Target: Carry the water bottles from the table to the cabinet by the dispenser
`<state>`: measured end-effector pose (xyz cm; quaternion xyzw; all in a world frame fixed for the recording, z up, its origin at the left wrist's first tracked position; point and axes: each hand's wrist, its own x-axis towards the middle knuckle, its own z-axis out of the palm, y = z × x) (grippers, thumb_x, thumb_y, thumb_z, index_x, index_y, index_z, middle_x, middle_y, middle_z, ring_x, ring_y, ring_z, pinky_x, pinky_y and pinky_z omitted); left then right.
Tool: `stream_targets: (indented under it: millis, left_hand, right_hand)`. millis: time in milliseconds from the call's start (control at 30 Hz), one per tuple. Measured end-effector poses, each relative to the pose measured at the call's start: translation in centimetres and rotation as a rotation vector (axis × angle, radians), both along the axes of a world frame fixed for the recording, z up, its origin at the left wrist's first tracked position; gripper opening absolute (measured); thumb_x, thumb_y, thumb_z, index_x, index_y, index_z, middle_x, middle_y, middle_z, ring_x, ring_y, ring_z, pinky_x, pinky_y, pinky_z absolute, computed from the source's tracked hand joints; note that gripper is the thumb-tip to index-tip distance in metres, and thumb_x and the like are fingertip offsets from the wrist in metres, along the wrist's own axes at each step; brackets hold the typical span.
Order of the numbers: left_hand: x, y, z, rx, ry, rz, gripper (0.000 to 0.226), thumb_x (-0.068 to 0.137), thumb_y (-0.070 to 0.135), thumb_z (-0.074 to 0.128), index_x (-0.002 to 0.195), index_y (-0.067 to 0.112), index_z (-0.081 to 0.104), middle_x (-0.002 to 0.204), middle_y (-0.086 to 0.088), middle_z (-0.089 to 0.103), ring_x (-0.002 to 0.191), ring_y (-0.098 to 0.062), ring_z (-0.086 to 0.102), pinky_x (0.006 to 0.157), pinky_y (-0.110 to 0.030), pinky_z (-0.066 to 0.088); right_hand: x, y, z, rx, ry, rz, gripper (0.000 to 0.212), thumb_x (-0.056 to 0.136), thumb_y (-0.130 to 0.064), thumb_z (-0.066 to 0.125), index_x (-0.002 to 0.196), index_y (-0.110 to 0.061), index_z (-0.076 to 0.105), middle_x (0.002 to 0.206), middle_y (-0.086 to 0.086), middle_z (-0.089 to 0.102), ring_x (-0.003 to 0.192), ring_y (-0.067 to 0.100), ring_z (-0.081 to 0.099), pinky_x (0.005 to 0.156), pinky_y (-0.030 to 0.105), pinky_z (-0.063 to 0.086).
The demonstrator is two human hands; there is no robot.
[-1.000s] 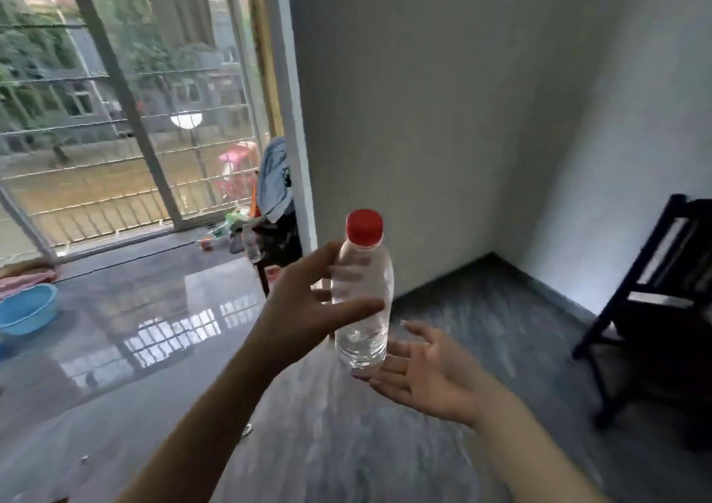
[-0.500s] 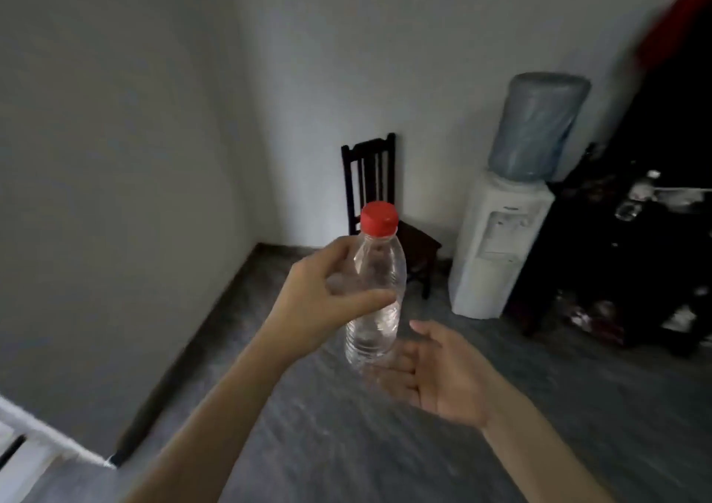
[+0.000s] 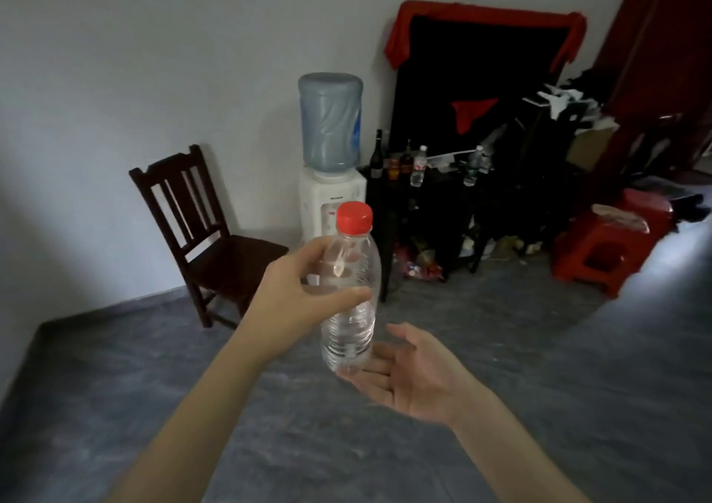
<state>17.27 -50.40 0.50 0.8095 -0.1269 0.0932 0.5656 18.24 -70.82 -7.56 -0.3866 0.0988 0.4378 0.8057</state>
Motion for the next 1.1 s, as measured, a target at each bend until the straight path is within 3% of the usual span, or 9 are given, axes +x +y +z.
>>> stream_targets:
  millis: [100,267,433,600,700,933,1100]
  left_hand:
    - [2.8,-0.6,0.0,-0.01,0.018,-0.028,0.056,0.068,0.037,0.091,0.12,0.029,0.07,0.111,0.01,0.077,0.107,-0.008,0.072,0.093,-0.032,0.058]
    - [9.0,-2.5,0.7,0.012,-0.005,-0.052,0.043,0.077,0.019,0.087,0.115,0.029,0.071,0.107,0.011,0.078,0.104,-0.007,0.073,0.094,-0.03,0.059]
    - [16.3,-5.1,1.8,0.015,-0.046,-0.046,0.047,0.067,0.047,0.082,0.112,0.039,0.071,0.108,0.013,0.077,0.105,-0.011,0.073,0.095,-0.038,0.059]
    - [23.2,-7.2,2.2,-0.034,-0.09,-0.003,0.04,0.067,0.049,0.081,0.105,0.049,0.07,0.108,0.017,0.076,0.103,-0.01,0.073,0.1,-0.045,0.056]
    - [26.7,-8.1,1.8,-0.027,-0.064,-0.01,0.045,0.067,0.05,0.08,0.111,0.043,0.07,0.11,0.017,0.075,0.106,-0.011,0.071,0.097,-0.045,0.058]
    - [35.9,-7.8,0.0,-0.018,-0.029,-0.023,0.054,0.065,0.052,0.081,0.116,0.039,0.069,0.111,0.016,0.075,0.109,-0.012,0.07,0.095,-0.044,0.06]
    - [44.4,-6.0,-1.0,-0.032,-0.036,-0.05,0.053,0.064,0.05,0.084,0.114,0.041,0.069,0.112,0.015,0.075,0.109,-0.014,0.071,0.093,-0.046,0.06]
  right_hand:
    - [2.1,-1.3,-0.7,0.026,-0.004,-0.037,0.06,0.1,-0.038,0.041,0.135,0.008,0.052,0.136,0.029,0.056,0.136,0.038,0.048,0.09,0.037,0.056]
    - [7.6,-3.1,-1.1,0.063,-0.019,-0.087,0.063,0.095,-0.036,0.048,0.138,0.009,0.049,0.139,0.031,0.053,0.137,0.039,0.045,0.097,0.037,0.053]
    - [15.1,-5.3,0.1,0.063,-0.052,-0.078,0.064,0.091,-0.036,0.051,0.136,0.009,0.053,0.141,0.029,0.052,0.137,0.037,0.046,0.095,0.036,0.055]
    - [22.3,-7.4,1.0,0.056,-0.068,-0.069,0.059,0.091,-0.034,0.051,0.132,0.007,0.057,0.136,0.028,0.057,0.134,0.036,0.05,0.094,0.038,0.056]
    - [26.3,-8.0,0.9,0.042,-0.045,-0.068,0.059,0.094,-0.036,0.048,0.134,0.008,0.055,0.134,0.029,0.058,0.128,0.036,0.056,0.089,0.038,0.058]
    - [35.6,-7.9,-0.7,0.039,0.005,-0.063,0.064,0.087,-0.036,0.053,0.131,0.01,0.057,0.135,0.03,0.057,0.13,0.037,0.054,0.106,0.038,0.047]
    - [43.6,-6.3,-1.8,-0.003,0.011,-0.08,0.063,0.086,-0.037,0.052,0.132,0.006,0.058,0.135,0.026,0.059,0.126,0.036,0.058,0.097,0.039,0.053]
